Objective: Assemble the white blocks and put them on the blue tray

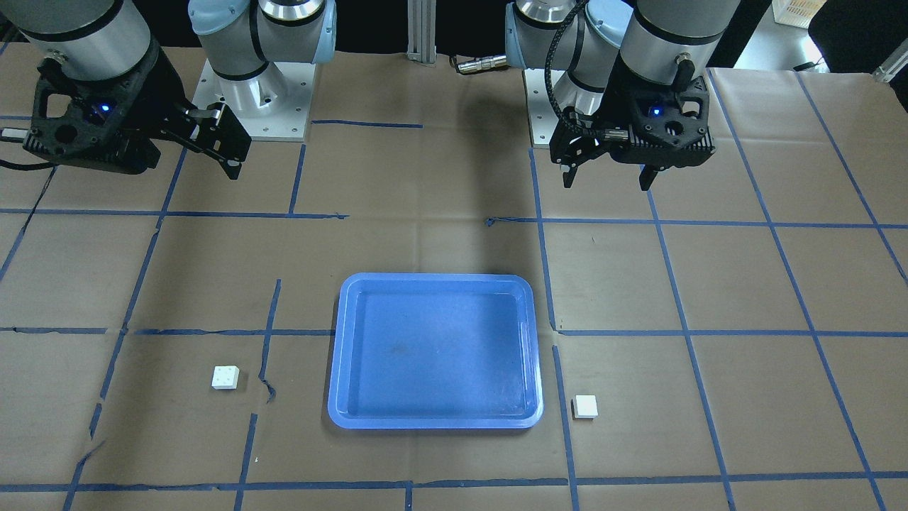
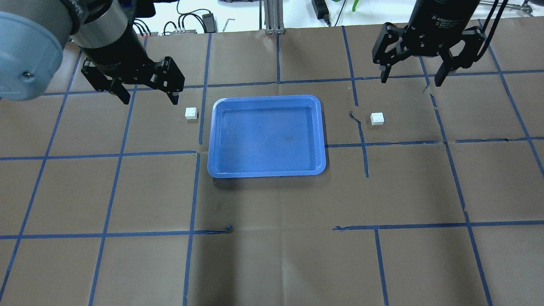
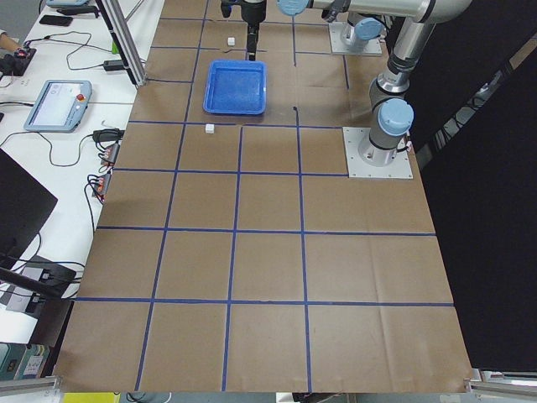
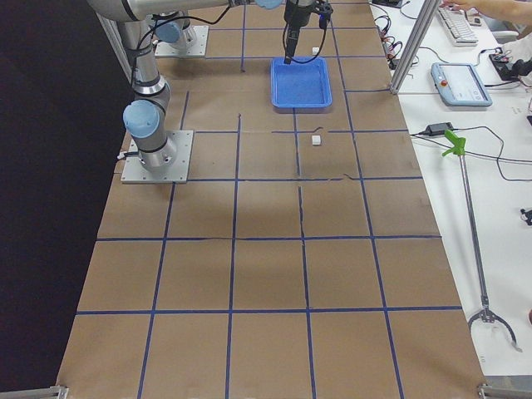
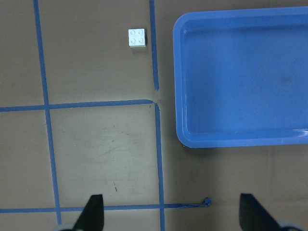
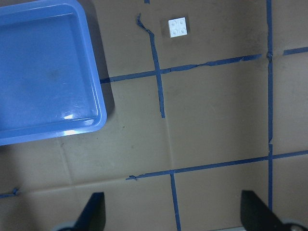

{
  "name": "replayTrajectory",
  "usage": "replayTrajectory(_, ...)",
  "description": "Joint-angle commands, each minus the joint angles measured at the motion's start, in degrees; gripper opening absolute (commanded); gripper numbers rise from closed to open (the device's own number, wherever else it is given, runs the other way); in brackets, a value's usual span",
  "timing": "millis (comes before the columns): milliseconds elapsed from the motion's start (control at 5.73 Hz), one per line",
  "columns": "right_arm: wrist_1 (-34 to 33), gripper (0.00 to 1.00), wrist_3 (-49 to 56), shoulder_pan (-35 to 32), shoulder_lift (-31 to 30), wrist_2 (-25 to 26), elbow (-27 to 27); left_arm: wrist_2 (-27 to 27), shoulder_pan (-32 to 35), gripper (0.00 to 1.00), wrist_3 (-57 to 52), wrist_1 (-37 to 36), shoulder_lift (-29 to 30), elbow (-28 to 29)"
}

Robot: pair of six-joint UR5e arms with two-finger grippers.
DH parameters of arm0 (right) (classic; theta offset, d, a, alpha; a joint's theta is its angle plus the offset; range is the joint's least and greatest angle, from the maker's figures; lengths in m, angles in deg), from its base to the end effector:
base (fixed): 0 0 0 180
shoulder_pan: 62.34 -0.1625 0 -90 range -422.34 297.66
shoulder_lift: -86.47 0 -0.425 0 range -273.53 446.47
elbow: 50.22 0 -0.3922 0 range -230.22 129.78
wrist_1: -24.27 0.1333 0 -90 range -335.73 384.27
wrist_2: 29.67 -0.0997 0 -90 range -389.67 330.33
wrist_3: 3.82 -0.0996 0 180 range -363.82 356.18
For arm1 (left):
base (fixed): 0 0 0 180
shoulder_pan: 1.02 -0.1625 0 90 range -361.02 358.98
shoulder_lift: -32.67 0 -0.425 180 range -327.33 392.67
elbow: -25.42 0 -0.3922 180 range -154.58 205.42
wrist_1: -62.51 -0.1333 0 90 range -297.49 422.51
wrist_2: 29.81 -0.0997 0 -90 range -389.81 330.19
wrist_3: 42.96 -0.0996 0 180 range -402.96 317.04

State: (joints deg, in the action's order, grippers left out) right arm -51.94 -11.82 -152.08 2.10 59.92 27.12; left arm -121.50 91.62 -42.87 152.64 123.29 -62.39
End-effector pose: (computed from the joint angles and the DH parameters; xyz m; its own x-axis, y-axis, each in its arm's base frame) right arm 0.1317 -0.5188 0.5228 -0.9896 0.1435 0.0093 0.1436 0.9826 0.1176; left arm -0.1532 -0.4923 0.5012 -0.9986 0.0437 -0.0294 0.0445 0.9987 -0.0252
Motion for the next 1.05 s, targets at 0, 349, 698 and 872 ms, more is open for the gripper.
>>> replayTrajectory(0, 0.0, 1.0, -0.1, 0.0, -0.1, 0.0, 0.1, 0.0, -0.2, 0.99, -0.3, 0.9, -0.1, 0.0)
replayTrajectory(349, 0.0, 1.0, -0.1, 0.0, 0.0, 0.0, 0.0, 0.5, -5.4, 0.99, -1.7, 2.9, 2.3, 0.2)
replayTrajectory(698, 0.0, 1.0, 0.8, 0.0, 0.0, -0.4, 0.2, 0.6, -6.3, 0.99, -5.4, -6.3, 14.2, 2.1)
replayTrajectory(872, -0.3, 1.0, 8.1, 0.4, 0.2, 0.1, 0.2, 0.6, -6.3, 0.99, -5.3, -15.6, 21.2, 2.1)
